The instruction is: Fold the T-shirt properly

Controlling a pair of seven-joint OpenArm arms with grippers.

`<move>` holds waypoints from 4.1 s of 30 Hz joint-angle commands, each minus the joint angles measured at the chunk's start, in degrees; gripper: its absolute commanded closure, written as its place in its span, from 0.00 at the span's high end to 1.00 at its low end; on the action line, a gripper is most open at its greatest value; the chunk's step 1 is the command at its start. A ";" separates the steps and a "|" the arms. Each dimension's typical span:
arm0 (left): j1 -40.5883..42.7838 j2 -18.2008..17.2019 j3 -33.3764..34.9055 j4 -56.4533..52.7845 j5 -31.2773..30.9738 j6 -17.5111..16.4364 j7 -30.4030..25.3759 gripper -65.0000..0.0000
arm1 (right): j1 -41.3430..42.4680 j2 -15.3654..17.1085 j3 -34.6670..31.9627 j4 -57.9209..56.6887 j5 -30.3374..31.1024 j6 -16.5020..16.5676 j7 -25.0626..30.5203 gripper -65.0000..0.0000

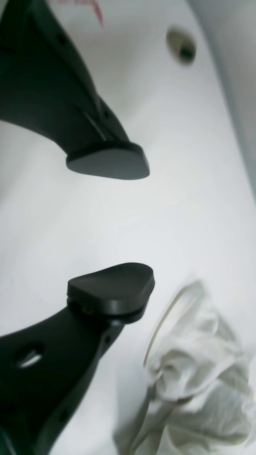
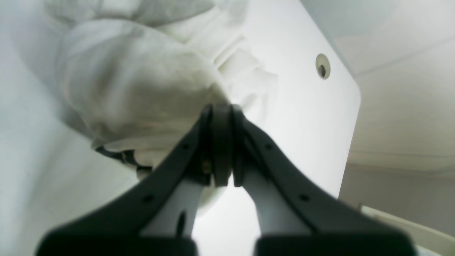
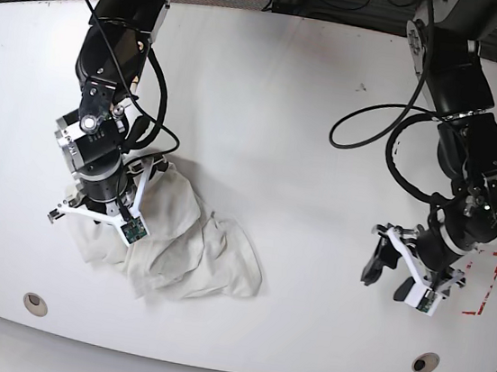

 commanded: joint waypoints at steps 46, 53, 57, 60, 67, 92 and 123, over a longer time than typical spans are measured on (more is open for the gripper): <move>-13.65 14.15 14.19 -54.33 -1.18 8.21 -27.13 0.60 | -2.83 -1.39 -2.22 2.07 0.39 -0.49 3.94 0.02; -16.47 14.15 14.19 -62.07 -1.35 8.29 -31.61 0.60 | -3.27 -1.39 -2.22 2.07 0.39 -0.49 4.12 0.02; -17.00 14.15 14.19 -64.62 -1.35 8.29 -34.07 0.60 | -3.45 -1.39 -2.22 2.07 0.39 -0.49 4.12 0.02; -17.17 14.15 14.19 -65.41 -1.35 8.56 -35.83 0.60 | -3.45 -1.39 -2.13 2.07 0.39 -0.49 4.12 0.02; -17.35 14.15 14.19 -65.50 -1.44 13.57 -36.71 0.59 | -3.45 -1.39 -2.22 2.07 0.39 -0.49 4.12 0.02; -17.87 14.15 24.38 -64.09 -11.11 13.48 -36.18 0.00 | -3.27 -1.39 -2.31 1.81 0.48 -0.49 4.91 0.02; 9.11 -17.58 5.66 -3.08 -22.45 13.57 -12.01 0.00 | -0.55 -9.12 -18.13 1.54 0.39 -0.49 5.79 0.02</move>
